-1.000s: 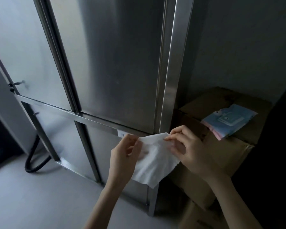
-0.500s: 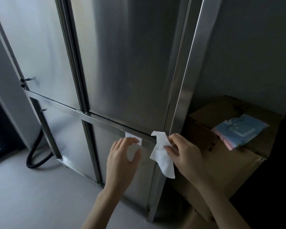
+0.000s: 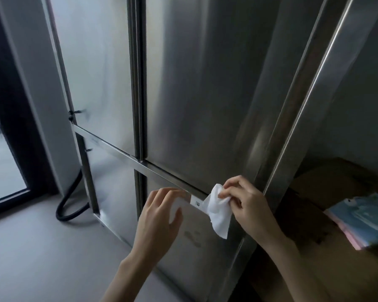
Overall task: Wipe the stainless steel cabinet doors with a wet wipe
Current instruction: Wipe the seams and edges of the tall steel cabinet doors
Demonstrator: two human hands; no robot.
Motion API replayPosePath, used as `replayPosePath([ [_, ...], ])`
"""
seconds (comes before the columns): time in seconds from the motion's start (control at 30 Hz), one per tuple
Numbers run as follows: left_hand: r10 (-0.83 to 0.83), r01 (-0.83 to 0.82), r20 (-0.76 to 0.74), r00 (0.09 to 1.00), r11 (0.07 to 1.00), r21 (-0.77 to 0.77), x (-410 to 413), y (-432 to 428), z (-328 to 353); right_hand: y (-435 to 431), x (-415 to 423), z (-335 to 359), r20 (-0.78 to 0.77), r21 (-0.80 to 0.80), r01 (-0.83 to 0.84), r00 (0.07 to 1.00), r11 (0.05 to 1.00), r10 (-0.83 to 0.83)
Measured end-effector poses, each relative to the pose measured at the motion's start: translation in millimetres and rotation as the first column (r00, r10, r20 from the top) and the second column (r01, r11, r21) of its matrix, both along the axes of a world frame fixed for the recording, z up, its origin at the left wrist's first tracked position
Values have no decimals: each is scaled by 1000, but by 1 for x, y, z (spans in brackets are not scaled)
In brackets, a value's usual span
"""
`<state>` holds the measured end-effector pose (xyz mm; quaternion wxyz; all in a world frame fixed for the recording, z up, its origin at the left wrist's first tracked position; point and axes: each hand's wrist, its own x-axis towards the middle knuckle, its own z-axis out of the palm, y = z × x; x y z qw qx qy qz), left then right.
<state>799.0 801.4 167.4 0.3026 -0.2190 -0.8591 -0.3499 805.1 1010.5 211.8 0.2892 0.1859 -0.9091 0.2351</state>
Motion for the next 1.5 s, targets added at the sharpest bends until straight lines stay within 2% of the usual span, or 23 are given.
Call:
replayPosePath([
  [0.23,22,-22,18,1000,1000,-9,-30,-87,-3,-81,-40,-9,130,-124,-103,984,987,119],
  [0.4,-18,18,7,1000,1000,-21,-68,-176,0,-167,-72,-19,-75,-169,-52,996,984,39],
  [0.57,-55,53,-17,998,996,-68,-100,-253,1,-237,-99,-16,-102,-245,-22,995,969,-3],
  [0.67,-83,81,-12,997,993,-85,-116,-280,3,-268,-116,-12,-169,-166,-17,985,986,-12],
  [0.87,-112,107,-41,993,987,-118,-163,-306,7,-302,-165,-1,-269,-27,9,963,1000,-16],
  [1.17,-171,139,-135,976,966,-218,-288,-309,29,-313,-276,21,-367,-29,85,926,996,-90],
  [1.37,-187,118,-195,963,940,-319,-381,-301,60,-303,-345,50,-482,-25,190,858,981,-179],
  [1.5,-210,108,-286,935,936,-336,-430,-288,88,-296,-378,74,-562,-7,258,798,966,-218],
])
